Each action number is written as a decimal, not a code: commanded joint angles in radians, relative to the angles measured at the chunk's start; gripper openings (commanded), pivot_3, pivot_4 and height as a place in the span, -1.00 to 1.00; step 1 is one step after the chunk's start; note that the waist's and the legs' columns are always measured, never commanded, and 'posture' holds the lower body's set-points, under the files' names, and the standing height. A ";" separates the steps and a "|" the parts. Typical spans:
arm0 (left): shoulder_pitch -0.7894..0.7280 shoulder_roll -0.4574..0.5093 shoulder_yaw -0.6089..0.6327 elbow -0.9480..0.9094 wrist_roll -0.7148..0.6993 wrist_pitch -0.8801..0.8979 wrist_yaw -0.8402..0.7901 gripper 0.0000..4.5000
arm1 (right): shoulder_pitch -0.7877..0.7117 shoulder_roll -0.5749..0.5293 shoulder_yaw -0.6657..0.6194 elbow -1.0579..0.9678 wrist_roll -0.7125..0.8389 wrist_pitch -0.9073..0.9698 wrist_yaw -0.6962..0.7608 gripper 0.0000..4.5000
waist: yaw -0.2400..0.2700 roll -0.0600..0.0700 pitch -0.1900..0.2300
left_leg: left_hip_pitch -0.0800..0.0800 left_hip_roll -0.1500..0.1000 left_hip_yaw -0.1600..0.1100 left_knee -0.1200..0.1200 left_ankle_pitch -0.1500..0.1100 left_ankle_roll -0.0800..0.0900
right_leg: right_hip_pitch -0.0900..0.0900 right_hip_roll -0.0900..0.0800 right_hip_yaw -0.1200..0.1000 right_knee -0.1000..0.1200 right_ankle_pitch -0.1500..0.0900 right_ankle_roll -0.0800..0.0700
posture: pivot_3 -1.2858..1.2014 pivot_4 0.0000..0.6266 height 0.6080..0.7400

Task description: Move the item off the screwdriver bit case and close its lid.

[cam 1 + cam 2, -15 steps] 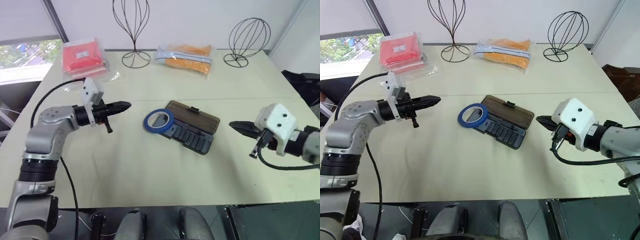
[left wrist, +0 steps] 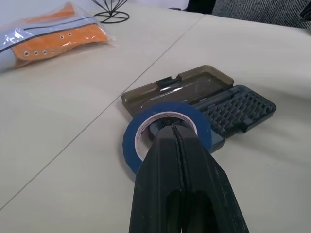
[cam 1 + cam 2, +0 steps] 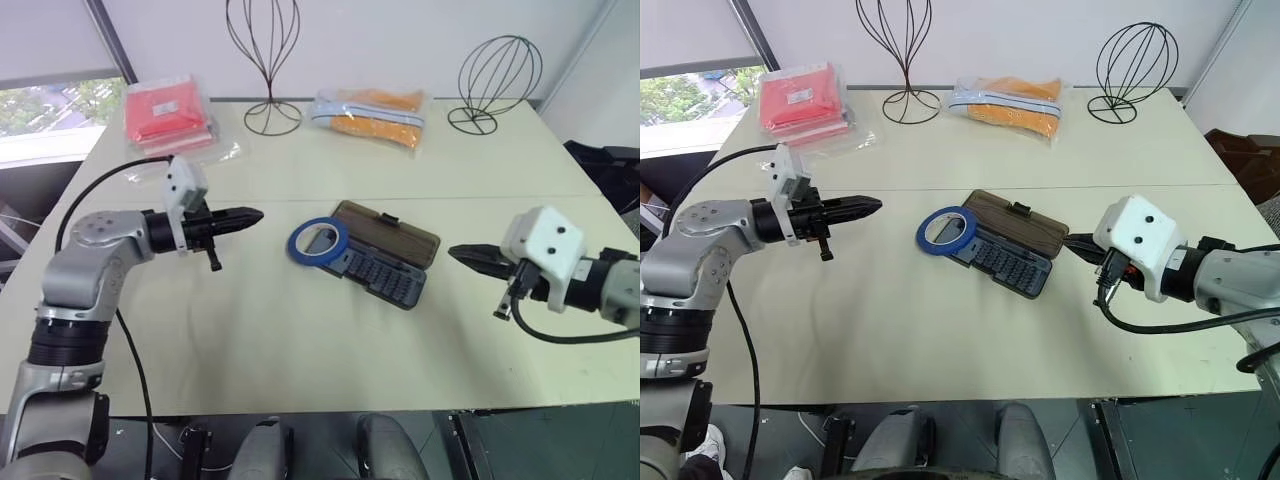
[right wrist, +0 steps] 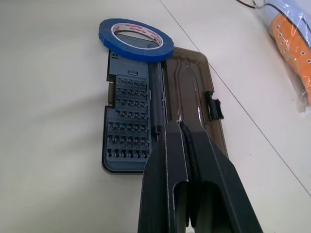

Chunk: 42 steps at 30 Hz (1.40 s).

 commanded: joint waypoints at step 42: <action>-0.270 -0.291 -0.342 0.684 0.490 -0.755 -0.070 0.97 | 0.035 0.110 0.079 -0.107 -0.032 0.004 -0.176 -1.00 | 0.002 0.000 0.000 | -0.001 -0.001 0.003 0.001 0.000 0.000 | 0.000 0.000 -0.001 0.001 0.000 0.000 | 0.03 -0.52 1.00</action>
